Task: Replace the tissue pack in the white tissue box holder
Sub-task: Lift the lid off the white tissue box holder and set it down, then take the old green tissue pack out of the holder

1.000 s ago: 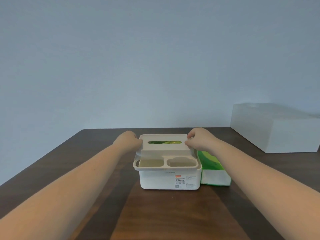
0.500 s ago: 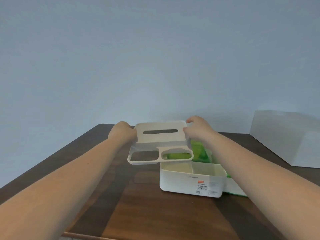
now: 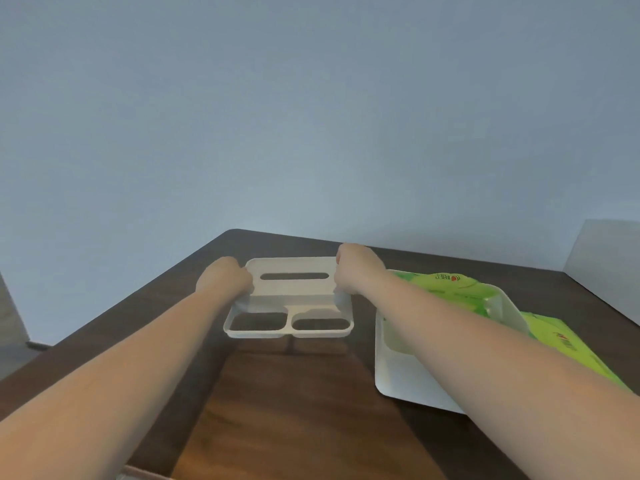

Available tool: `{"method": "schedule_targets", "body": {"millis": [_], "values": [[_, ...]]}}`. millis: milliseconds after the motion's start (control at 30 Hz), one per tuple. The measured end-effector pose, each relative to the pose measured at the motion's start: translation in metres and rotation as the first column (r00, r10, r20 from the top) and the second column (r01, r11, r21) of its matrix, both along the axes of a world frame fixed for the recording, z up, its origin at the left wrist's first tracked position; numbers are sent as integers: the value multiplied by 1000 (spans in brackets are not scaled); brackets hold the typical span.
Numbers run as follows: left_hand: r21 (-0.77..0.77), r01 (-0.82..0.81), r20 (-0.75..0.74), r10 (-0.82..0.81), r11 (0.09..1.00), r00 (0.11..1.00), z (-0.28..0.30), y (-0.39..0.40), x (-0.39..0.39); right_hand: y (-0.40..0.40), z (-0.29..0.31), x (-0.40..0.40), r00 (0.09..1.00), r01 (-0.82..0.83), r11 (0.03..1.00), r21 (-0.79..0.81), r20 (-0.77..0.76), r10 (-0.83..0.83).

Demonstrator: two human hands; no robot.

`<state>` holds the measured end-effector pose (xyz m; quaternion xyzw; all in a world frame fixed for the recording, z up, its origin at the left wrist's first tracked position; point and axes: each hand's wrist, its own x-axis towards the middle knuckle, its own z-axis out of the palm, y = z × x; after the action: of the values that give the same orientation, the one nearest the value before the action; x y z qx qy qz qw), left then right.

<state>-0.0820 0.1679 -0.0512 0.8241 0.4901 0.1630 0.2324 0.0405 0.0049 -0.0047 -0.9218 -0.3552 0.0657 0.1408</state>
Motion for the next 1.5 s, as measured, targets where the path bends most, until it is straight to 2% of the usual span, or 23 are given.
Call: {"method": "schedule_targets", "body": {"millis": [333,467,533,767,933,1067,1200,1367,1500], "values": [[-2,-19,-96,19,1000,995,-31,28,-6,43,-36,6,996,-90,947,-309,-19,88],[14,-5,-83,6,1000,997,-33,32,-5,49,-36,9,993,-117,891,-438,-39,111],[44,4,-59,-1,999,998,-33,31,-5,49,-35,9,992,-127,884,-449,-57,114],[114,43,26,-46,993,999,-19,21,-3,33,-22,-1,989,-122,956,-267,48,140],[125,104,53,-111,987,992,1,-3,1,6,1,0,994,-110,994,0,21,110],[103,194,113,-205,976,972,15,-39,13,-30,22,14,997,-64,976,210,53,54],[90,334,206,-346,938,915,29,-85,32,-81,32,37,997,31,932,362,57,-56],[129,494,308,-508,860,804,40,-139,59,-143,29,62,981,145,918,370,65,-181],[187,578,189,-607,794,772,42,-162,75,-185,22,75,952,277,917,286,50,-303]]}}
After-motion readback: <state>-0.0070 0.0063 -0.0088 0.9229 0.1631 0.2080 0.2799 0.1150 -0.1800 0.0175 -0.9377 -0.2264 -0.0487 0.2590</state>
